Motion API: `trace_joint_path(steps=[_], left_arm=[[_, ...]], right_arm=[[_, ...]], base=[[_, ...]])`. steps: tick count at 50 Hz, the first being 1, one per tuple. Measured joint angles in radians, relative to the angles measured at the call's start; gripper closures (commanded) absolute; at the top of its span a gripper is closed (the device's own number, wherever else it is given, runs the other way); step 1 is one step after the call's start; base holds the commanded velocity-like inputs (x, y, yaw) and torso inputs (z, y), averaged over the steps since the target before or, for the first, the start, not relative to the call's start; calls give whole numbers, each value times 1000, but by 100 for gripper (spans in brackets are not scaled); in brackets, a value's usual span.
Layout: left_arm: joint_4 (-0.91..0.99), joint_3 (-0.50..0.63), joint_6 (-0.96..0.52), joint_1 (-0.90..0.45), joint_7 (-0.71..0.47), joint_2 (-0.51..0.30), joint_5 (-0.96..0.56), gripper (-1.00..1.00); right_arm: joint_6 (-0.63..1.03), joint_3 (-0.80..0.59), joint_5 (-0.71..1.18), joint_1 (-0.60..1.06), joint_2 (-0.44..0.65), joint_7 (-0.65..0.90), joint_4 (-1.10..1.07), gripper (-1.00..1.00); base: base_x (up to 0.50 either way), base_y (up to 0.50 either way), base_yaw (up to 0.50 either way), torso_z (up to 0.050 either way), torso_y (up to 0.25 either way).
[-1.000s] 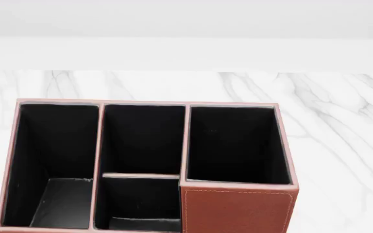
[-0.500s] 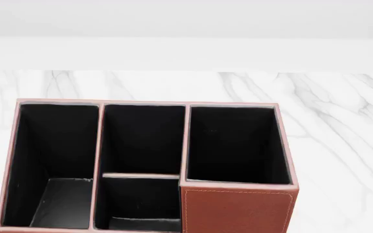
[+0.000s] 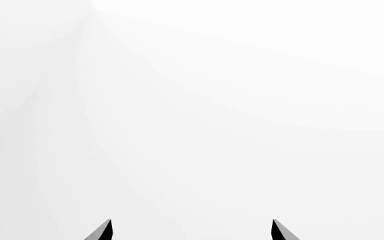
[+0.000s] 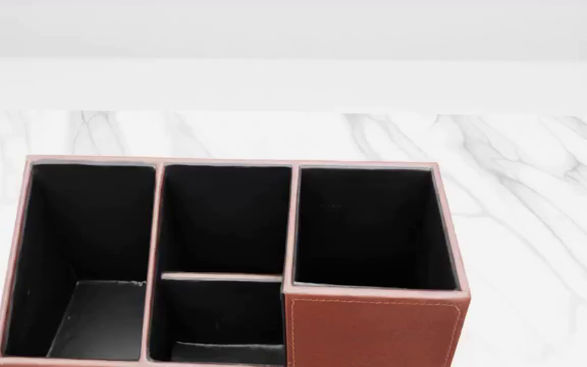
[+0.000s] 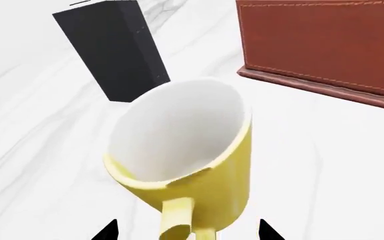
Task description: Pick up the yellow and white mug and place it to the right of the caddy.
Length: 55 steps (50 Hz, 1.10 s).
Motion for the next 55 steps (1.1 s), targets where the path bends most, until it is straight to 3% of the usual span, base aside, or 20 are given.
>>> trace_joint_path(steps=[19,20,44,55], left_arm=[[0,0,2,0,0,0,1,-100],[0,0,2,0,0,0,2,-100],[0,5,2,0,-2,0,8,-100],[0,3,1,0,-1,0,5,-100]], right_arm=[[30,-3,8,-3,-31,-38,76,-100],[32,-5,6,-2,-32,-38,76,100],[44,-3,-12,4,-22,-17,68,100],[67,2,-39,48,18,63,-40,100]], base=[[0,0,0,0,0],[0,0,0,0,0],[0,0,0,0,0],[0,0,0,0,0]])
